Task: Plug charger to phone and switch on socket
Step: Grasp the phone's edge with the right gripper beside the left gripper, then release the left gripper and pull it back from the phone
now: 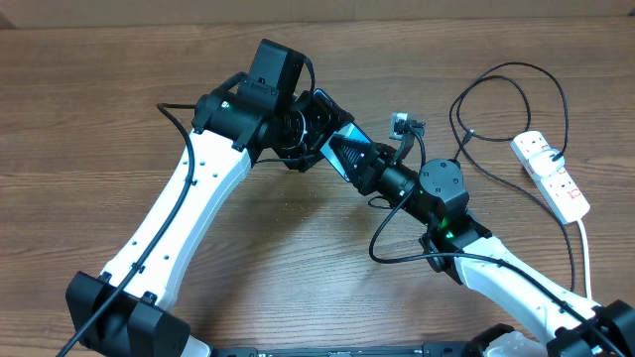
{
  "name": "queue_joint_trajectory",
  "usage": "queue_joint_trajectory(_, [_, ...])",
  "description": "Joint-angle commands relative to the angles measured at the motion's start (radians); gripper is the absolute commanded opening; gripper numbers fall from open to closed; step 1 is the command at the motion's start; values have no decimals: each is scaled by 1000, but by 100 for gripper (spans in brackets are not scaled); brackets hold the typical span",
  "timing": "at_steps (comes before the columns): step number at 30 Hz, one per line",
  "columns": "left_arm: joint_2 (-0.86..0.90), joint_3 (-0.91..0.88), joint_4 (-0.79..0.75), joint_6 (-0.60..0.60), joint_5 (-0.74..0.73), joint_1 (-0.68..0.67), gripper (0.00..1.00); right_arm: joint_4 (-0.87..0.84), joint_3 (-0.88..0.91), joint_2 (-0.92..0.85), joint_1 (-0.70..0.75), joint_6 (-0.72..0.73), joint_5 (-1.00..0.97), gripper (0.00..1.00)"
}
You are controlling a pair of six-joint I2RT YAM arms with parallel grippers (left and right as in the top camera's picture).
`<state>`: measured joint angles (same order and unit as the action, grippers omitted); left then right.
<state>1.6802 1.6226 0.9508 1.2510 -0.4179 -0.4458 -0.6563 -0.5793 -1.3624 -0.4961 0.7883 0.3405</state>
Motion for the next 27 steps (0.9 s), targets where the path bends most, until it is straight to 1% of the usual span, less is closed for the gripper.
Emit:
queue_joint_trajectory(1, [-11,5,-9,5,-17,-13,41,-24,-4,5,-11,1,61,19])
queue_joint_trajectory(4, [-11,5,-6,5,-17,-13,42,-24,-4,5,-11,1,61,19])
queue_joint_trajectory(8, [-11,5,-4,5,-17,-13,47,-24,-4,5,-11,1,61,17])
queue_joint_trajectory(15, [-11,5,-5,5,-16,-13,63,-24,-4,5,-11,1,61,15])
queue_joint_trajectory(20, [-11,5,-5,5,-16,-13,70,-24,-3,5,-11,1,61,14])
queue_joint_trajectory(22, [-11,5,-5,5,-16,-13,74,-24,-3,5,-11,1,61,14])
queue_joint_trajectory(24, [-11,5,-5,5,-16,-13,84,-23,-4,5,-11,1,61,13])
queue_joint_trajectory(27, [-11,5,-5,2,-13,-13,95,-22,-4,5,-11,1,61,12])
